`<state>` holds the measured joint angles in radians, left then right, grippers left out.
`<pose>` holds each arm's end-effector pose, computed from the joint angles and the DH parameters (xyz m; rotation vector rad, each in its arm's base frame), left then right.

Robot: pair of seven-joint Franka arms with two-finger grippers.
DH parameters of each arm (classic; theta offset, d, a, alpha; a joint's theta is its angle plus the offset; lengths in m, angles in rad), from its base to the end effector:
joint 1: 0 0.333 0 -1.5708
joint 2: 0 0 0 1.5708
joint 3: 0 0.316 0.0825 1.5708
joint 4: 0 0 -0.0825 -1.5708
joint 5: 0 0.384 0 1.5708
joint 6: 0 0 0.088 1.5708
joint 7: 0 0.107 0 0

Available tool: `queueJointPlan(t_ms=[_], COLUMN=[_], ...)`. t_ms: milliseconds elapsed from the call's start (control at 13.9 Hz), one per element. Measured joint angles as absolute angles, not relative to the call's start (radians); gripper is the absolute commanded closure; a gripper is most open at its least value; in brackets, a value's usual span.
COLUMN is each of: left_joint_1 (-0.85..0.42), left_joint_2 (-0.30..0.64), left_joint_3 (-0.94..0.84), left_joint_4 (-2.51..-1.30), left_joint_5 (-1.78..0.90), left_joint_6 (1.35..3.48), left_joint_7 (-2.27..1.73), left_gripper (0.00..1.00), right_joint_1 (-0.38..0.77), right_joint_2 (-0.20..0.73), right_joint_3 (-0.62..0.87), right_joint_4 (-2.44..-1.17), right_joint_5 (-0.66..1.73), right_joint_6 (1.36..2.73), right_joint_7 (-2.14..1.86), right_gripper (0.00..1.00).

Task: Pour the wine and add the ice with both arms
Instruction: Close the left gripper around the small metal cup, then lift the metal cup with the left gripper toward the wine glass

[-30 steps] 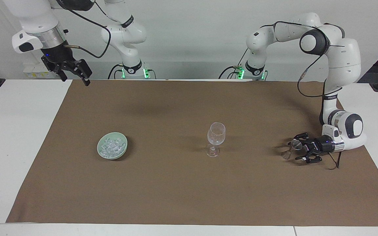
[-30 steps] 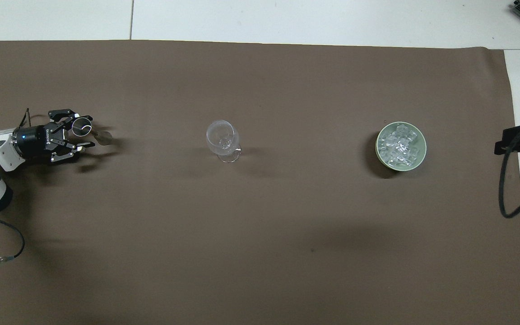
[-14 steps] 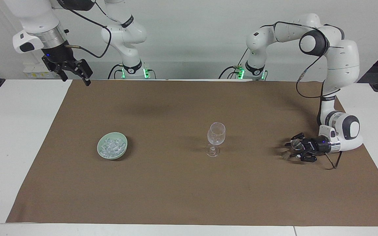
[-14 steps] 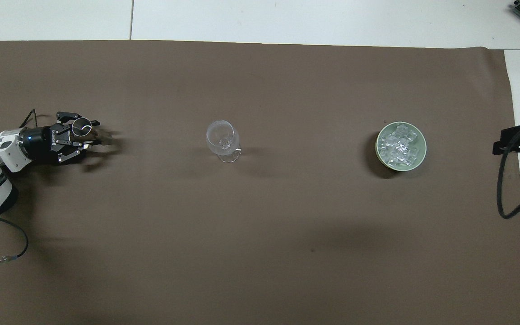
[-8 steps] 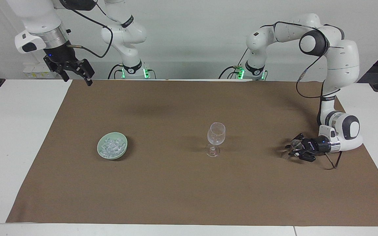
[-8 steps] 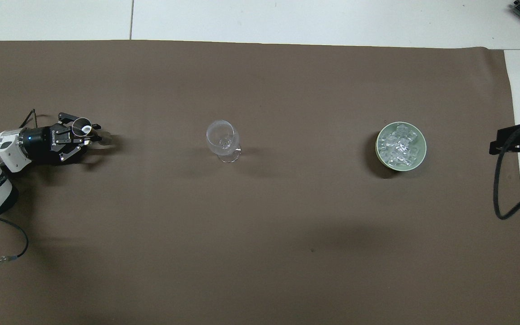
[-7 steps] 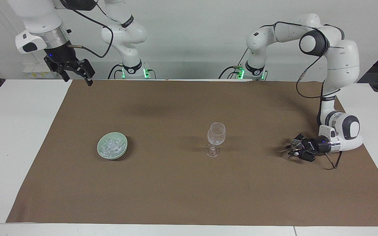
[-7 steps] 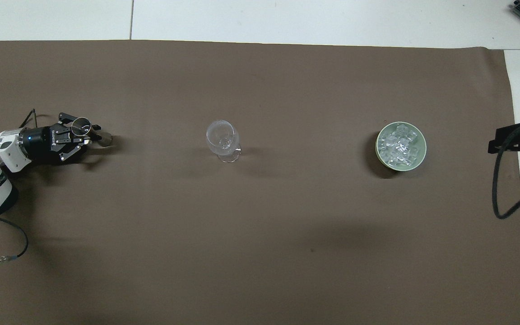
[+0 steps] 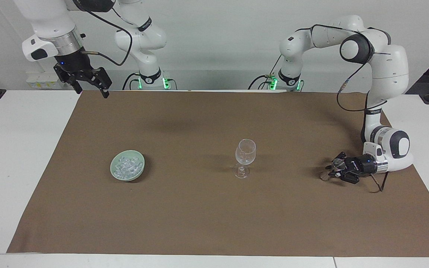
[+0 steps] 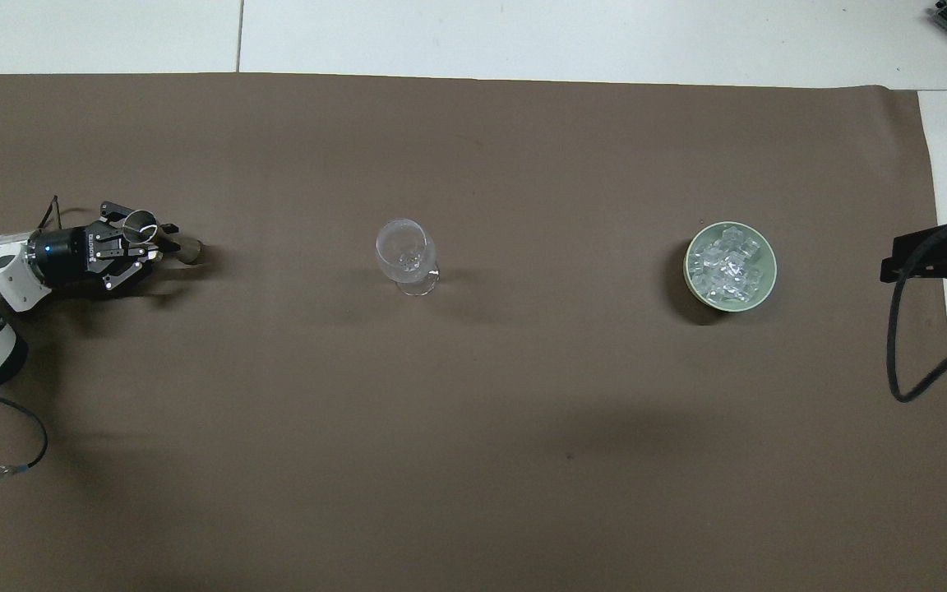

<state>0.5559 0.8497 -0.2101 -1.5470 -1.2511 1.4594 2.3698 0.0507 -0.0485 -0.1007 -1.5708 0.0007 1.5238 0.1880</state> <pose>0.6381 0.1367 0.1992 1.2784 -1.1398 1.2911 0.5341 -0.0281 0.6466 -3.1138 0.3721 -0.0014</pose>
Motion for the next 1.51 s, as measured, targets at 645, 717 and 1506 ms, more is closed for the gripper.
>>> queueJointPlan(t_ms=[645, 717, 1506], left_joint_1=[0.552, 0.551, 0.410], left_joint_2=[0.686, 0.676, 0.414], left_joint_3=[-0.213, -0.214, -0.220], left_joint_4=[-1.567, -1.573, -1.792], left_joint_5=[-1.251, -1.251, -1.274], left_joint_6=[1.455, 1.456, 1.589], left_joint_7=[2.335, 2.317, 2.246], left_gripper=[0.90, 0.90, 0.90], right_joint_1=[0.032, 0.032, 0.032], right_joint_2=[-0.049, -0.049, -0.049], right_joint_3=[-0.083, -0.083, -0.081], right_joint_4=[-1.571, -1.571, -1.571], right_joint_5=[0.001, 0.001, 0.001], right_joint_6=[1.498, 1.497, 1.490], right_joint_7=[0.188, 0.188, 0.188], right_gripper=[0.00, 0.00, 0.00])
